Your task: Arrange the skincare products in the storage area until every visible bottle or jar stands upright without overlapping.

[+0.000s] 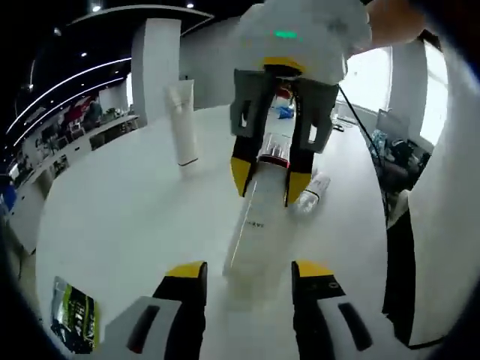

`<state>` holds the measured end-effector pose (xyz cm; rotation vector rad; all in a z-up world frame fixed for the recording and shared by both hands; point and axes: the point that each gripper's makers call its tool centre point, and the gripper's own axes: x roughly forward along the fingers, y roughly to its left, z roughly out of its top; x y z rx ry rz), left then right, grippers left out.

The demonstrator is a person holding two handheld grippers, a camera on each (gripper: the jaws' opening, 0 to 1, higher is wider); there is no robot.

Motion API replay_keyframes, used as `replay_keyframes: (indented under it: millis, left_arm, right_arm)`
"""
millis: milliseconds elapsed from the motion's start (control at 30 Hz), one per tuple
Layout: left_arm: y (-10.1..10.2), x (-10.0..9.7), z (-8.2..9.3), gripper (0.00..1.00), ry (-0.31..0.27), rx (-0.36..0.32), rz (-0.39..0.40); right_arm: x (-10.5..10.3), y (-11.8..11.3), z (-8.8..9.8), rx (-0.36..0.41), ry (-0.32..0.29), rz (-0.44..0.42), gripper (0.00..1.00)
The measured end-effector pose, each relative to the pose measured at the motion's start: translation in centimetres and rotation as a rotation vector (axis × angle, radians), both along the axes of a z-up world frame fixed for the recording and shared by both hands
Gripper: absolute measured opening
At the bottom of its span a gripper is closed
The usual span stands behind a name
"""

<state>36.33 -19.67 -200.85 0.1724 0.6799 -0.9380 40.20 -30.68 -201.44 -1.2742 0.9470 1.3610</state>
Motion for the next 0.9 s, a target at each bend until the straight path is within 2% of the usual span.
replay_keyframes:
  millis: [33, 167, 333, 433, 467, 533, 567, 600, 767, 900]
  left_arm:
    - [-1.1, 0.3, -0.6, 0.49, -0.020, 0.036, -0.068]
    - [-2.6, 0.6, -1.0, 0.48, -0.054, 0.065, -0.136]
    - [-4.2, 0.3, -1.9, 0.33, -0.070, 0.101, -0.229]
    - [-4.6, 0.0, -2.2, 0.32, -0.050, 0.103, -0.246]
    - [-5.5, 0.1, -2.1, 0.32, -0.089, 0.099, -0.285]
    - [-5.9, -0.2, -2.2, 0.31, -0.078, 0.087, -0.294]
    - [-6.4, -0.5, -2.1, 0.30, -0.099, 0.082, -0.326]
    - [-6.5, -0.8, -2.1, 0.30, -0.093, 0.074, -0.344]
    - [-6.3, -0.8, -2.0, 0.29, -0.121, 0.050, -0.335]
    - [-6.4, -1.8, -2.1, 0.28, -0.097, 0.040, -0.304]
  right_arm:
    - [-0.6, 0.8, 0.0, 0.001, 0.004, 0.011, 0.24]
    - [-1.3, 1.8, 0.0, 0.007, 0.016, 0.009, 0.24]
    - [-2.6, 3.2, -0.1, 0.009, 0.016, 0.039, 0.24]
    - [-3.3, 4.1, 0.0, 0.012, 0.017, 0.062, 0.24]
    - [-3.5, 4.4, 0.0, 0.014, 0.017, 0.065, 0.24]
    - [-3.9, 4.9, 0.1, 0.019, 0.018, 0.070, 0.24]
    - [-4.7, 5.9, 0.2, 0.035, 0.021, 0.084, 0.25]
    - [-4.8, 5.9, 0.2, 0.033, 0.019, 0.085, 0.25]
    - [-5.2, 5.9, 0.1, 0.030, 0.010, 0.087, 0.26]
    - [-6.0, 5.6, -0.3, 0.029, 0.051, 0.100, 0.27]
